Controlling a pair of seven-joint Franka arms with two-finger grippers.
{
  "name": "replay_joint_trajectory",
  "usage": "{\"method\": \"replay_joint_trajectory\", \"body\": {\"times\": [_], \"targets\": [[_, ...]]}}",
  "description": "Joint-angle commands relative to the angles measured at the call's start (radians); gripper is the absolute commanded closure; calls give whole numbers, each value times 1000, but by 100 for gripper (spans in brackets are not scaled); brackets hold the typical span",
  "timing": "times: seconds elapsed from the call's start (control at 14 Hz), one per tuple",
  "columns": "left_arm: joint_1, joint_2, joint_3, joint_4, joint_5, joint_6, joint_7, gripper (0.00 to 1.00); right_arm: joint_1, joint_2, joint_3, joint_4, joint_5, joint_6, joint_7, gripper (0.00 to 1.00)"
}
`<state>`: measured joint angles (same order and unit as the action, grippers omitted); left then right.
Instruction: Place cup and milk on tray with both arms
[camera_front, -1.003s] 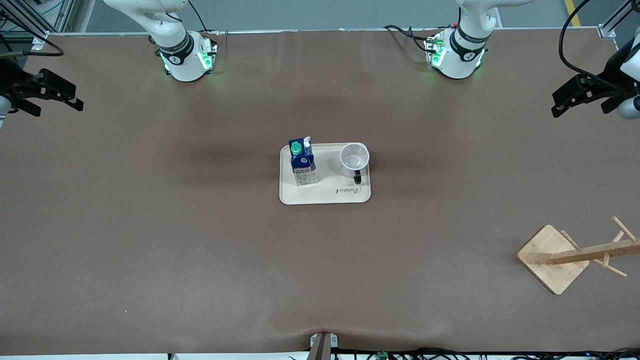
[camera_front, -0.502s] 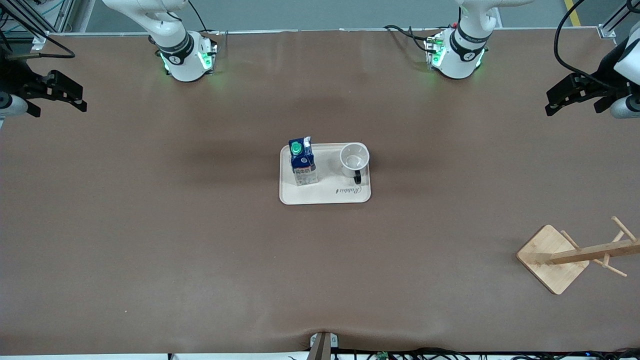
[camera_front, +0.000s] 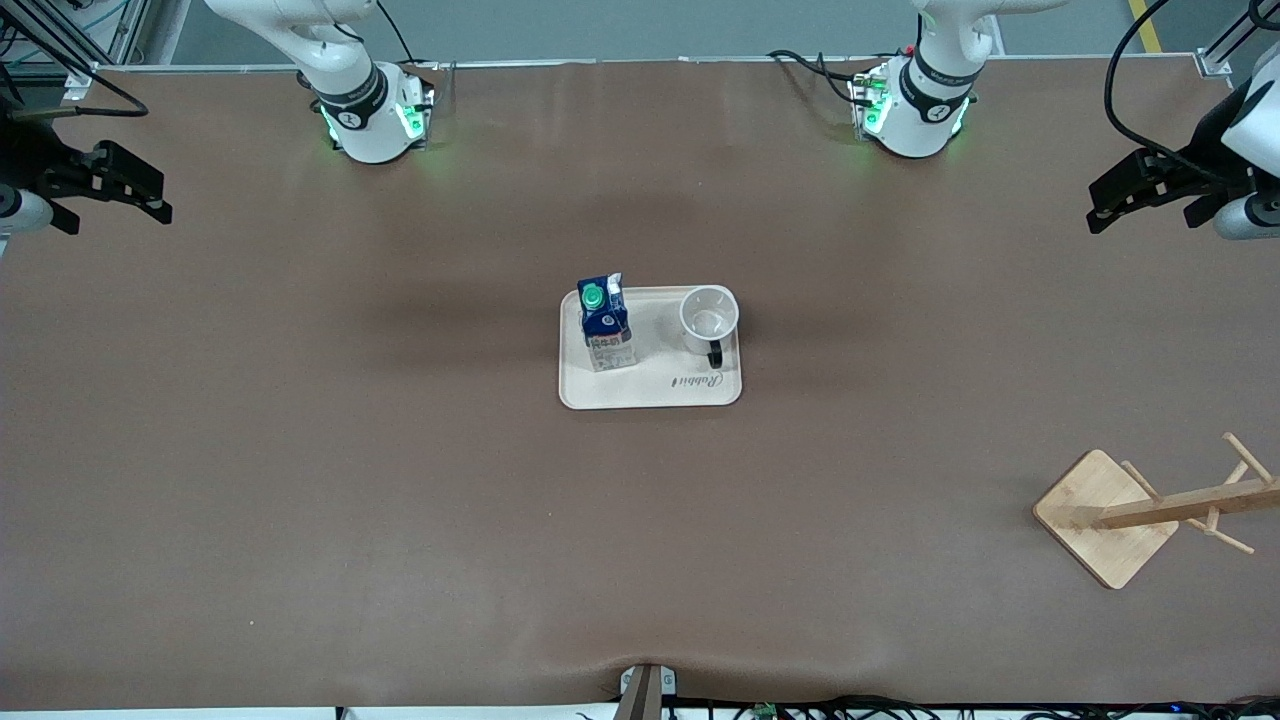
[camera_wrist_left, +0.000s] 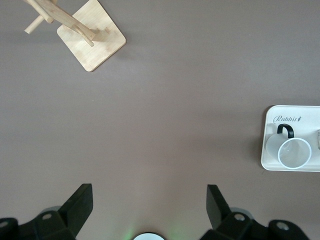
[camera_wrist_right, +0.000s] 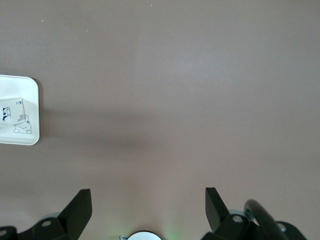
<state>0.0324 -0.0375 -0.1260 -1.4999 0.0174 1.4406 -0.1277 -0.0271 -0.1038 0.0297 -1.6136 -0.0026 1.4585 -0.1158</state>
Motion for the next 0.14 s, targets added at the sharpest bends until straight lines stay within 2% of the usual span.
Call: {"method": "replay_joint_trajectory", "body": {"times": [0.0, 0.07], "targets": [[0, 8, -3, 18, -7, -11, -6, 0, -4, -4, -2, 4, -2, 0, 5, 0], [0, 7, -4, 18, -7, -11, -6, 0, -4, -2, -2, 4, -2, 0, 5, 0]]}}
